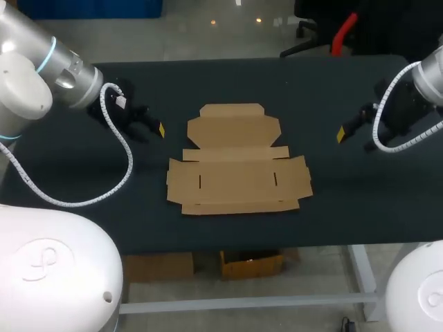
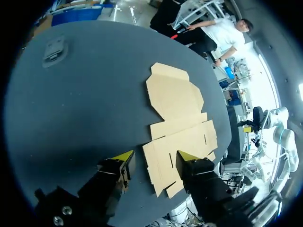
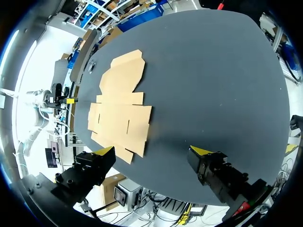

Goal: Assemble the packaging by folding the flat box into shape, placing the metal phone stand inside, and closing the box properly

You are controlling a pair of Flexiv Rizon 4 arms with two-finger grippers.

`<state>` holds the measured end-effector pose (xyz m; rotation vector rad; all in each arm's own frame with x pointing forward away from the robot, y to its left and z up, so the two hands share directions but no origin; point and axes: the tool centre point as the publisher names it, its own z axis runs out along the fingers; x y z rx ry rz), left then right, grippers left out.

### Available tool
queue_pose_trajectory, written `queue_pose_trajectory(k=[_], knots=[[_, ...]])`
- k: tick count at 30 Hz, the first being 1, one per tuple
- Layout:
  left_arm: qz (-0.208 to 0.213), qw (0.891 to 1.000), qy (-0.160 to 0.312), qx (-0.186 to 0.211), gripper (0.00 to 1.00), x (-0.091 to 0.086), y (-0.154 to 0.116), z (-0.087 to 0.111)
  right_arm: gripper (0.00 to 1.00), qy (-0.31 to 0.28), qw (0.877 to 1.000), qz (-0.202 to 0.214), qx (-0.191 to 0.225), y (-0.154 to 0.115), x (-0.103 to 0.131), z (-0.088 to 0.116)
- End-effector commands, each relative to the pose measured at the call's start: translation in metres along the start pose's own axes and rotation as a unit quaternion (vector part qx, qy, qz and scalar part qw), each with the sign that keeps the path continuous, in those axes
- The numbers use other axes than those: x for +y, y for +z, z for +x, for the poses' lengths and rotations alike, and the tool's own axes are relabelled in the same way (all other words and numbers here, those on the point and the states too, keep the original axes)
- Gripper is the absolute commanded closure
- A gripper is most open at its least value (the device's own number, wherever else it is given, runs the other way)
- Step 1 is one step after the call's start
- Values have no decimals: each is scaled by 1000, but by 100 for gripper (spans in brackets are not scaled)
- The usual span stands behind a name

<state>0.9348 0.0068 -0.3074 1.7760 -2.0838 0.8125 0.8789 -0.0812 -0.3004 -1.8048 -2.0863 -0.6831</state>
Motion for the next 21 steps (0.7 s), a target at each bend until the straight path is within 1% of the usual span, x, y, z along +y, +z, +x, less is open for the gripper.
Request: queue_pose_trajectory(k=[1,3,12,16,17,19,20,21], knots=[[-2,1000,1,-12,75,1,-11,5,0,0,1000,2,-4,1,4,2],[-2,1000,1,-14,100,1,-13,5,0,1,1000,2,-5,1,5,3],[5,1000,12,-24,100,3,-26,9,0,3,1000,-5,-16,2,16,6],[5,999,22,-28,100,2,-33,13,0,5,1000,-16,-21,1,22,3],[5,999,23,-28,100,2,-35,13,13,4,1000,-20,-22,1,24,3],[4,999,25,-29,100,2,-36,13,52,2,999,-21,-24,0,27,1],[4,999,25,-29,100,1,-37,13,62,0,999,-24,-26,0,29,1],[4,999,25,-29,100,1,-38,13,76,0,999,-24,-26,-1,31,0]])
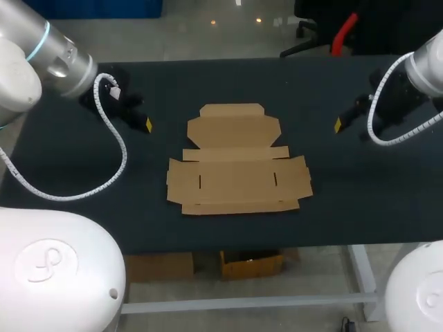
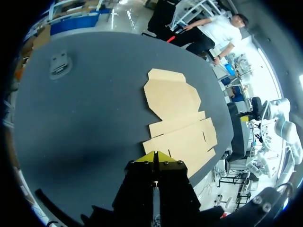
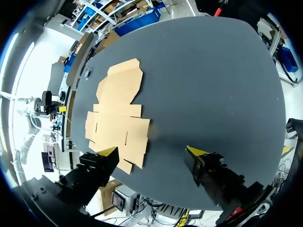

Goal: Assemble the packaging by folding the flat box into shape, placing the metal phone stand inside, and closing the box properly

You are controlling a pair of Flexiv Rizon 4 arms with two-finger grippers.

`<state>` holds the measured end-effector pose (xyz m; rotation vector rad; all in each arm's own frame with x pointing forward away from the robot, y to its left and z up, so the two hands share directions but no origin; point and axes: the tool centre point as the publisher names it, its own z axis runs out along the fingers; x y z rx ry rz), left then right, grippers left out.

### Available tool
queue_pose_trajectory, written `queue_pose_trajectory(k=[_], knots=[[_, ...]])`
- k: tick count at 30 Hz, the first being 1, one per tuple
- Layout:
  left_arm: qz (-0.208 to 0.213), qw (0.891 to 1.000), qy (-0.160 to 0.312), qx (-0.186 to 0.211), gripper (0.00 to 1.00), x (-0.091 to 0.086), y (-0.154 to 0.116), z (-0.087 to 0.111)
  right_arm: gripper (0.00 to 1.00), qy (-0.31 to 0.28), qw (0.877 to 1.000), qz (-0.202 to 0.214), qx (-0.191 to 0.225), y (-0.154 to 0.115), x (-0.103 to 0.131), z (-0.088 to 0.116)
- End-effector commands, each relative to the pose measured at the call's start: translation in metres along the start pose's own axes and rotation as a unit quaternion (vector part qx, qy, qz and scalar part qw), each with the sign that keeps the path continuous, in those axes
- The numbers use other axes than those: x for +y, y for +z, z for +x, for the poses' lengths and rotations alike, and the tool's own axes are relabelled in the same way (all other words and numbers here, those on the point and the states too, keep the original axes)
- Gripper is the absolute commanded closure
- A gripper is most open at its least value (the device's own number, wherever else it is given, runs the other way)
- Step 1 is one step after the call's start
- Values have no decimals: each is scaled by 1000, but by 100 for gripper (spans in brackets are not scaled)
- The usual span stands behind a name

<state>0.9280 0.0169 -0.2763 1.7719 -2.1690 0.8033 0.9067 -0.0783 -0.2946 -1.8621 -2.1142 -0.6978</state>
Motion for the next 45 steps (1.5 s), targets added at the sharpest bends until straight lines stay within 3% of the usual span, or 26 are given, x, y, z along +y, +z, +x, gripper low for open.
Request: queue_pose_trajectory(k=[1,13,19,38,45], knots=[[-2,1000,-1,-7,100,0,-7,2,100,-5,1000,-5,-3,1,4,-1],[-7,1000,-2,-17,100,-1,-7,2,100,-47,999,24,-6,10,26,5],[-9,1000,-20,-7,100,1,-9,-1,100,-34,998,44,-12,14,30,-1],[-9,1000,-20,-7,100,1,-9,-1,100,-34,998,44,-12,14,30,-1],[-7,1000,8,-17,100,1,0,9,100,-46,998,48,-10,23,34,1]])
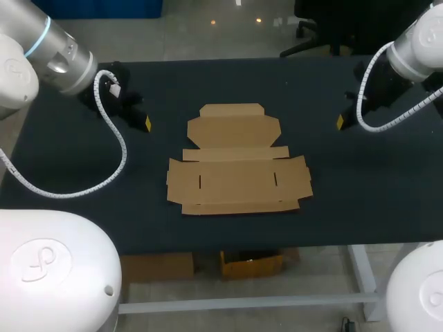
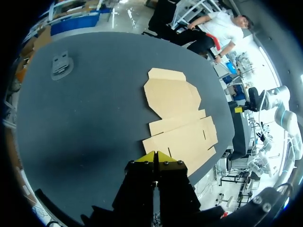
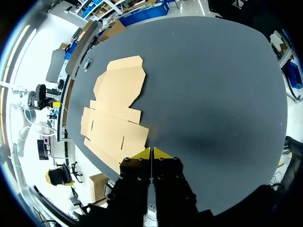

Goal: Assemble the packaging by folding the flat box into shape, placing the metal phone stand inside, and closing the box properly

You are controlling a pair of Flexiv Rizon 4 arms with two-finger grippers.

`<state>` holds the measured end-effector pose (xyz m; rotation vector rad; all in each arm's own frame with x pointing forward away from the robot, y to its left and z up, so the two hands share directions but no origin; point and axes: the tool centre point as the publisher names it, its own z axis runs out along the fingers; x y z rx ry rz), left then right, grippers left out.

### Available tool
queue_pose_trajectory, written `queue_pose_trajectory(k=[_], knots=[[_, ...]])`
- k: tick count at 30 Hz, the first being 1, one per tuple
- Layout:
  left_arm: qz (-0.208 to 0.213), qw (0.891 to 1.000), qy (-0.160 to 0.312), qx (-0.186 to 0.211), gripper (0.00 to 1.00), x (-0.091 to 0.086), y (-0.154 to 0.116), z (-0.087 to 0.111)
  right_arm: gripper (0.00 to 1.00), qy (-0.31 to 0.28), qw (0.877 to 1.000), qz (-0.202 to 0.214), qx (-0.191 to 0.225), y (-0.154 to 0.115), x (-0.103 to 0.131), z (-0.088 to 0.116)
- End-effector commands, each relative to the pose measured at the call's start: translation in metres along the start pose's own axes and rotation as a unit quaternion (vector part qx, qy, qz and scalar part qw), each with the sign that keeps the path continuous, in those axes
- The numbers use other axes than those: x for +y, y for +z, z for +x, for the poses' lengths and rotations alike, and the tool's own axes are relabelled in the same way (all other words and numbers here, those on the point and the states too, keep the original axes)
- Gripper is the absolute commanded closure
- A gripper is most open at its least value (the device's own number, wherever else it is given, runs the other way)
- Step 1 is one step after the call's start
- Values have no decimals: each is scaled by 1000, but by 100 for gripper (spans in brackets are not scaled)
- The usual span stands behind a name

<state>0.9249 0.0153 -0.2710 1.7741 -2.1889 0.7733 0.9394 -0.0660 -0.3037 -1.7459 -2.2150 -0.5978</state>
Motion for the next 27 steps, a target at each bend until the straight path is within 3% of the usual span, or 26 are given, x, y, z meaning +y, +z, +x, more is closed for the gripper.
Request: queue_pose_trajectory(k=[1,10,27], knots=[[1,1000,5,-8,100,0,5,5,100,-2,1000,6,1,6,4,-1],[10,1000,20,-6,100,1,22,1,100,-17,1000,14,9,24,1,2],[15,999,17,-27,100,-5,62,-18,100,-39,999,21,3,53,18,9]])
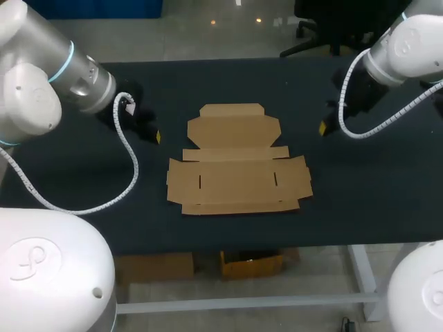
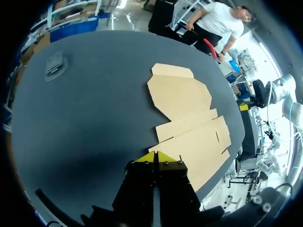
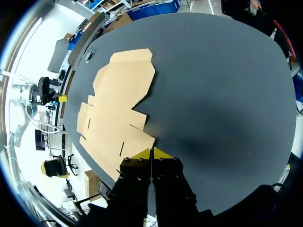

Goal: Assemble the packaging by folding the flat box into shape, placing the metal phone stand inside, and closing the box properly

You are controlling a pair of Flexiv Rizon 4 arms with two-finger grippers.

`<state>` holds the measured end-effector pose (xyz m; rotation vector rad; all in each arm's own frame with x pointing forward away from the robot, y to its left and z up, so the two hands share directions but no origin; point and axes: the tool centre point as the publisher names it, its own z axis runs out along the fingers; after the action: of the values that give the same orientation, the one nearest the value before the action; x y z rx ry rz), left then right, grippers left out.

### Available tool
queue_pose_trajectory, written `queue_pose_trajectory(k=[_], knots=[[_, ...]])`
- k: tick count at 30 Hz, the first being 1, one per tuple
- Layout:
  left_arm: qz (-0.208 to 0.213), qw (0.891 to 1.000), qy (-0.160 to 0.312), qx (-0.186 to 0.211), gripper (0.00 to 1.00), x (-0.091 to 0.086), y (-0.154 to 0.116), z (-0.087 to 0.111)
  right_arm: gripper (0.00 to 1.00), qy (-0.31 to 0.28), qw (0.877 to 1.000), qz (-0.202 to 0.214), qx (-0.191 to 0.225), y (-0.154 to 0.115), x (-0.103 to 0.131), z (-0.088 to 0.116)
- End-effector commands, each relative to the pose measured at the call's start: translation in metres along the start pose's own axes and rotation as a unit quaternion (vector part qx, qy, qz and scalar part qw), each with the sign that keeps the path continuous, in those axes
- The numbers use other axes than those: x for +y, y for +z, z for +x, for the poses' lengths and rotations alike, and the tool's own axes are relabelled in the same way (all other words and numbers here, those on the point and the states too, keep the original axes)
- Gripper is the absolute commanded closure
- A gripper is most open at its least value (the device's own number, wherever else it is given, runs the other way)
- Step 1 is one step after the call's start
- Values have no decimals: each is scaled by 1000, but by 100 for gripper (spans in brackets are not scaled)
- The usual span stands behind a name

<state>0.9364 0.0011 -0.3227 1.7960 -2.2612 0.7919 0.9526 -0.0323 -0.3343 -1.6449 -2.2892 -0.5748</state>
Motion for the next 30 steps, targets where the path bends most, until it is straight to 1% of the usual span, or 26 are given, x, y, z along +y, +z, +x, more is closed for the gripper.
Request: queue_pose_trajectory(k=[1,10,20,24,28,30], knots=[[-6,1000,-4,0,100,-6,12,-3,100,2,1000,4,4,12,5,-4],[-16,1000,-18,4,100,-12,23,-9,100,16,1000,10,8,24,6,-5],[-18,1000,-22,6,100,-13,33,-13,100,22,999,3,27,38,2,-7],[-18,1000,-24,3,100,-14,35,-13,100,25,999,-8,36,41,-2,-7],[-42,998,-26,33,100,-14,33,-11,100,39,998,-17,47,45,-10,-8],[-42,998,-26,33,100,-14,33,-11,100,39,998,-17,47,45,-10,-8]])
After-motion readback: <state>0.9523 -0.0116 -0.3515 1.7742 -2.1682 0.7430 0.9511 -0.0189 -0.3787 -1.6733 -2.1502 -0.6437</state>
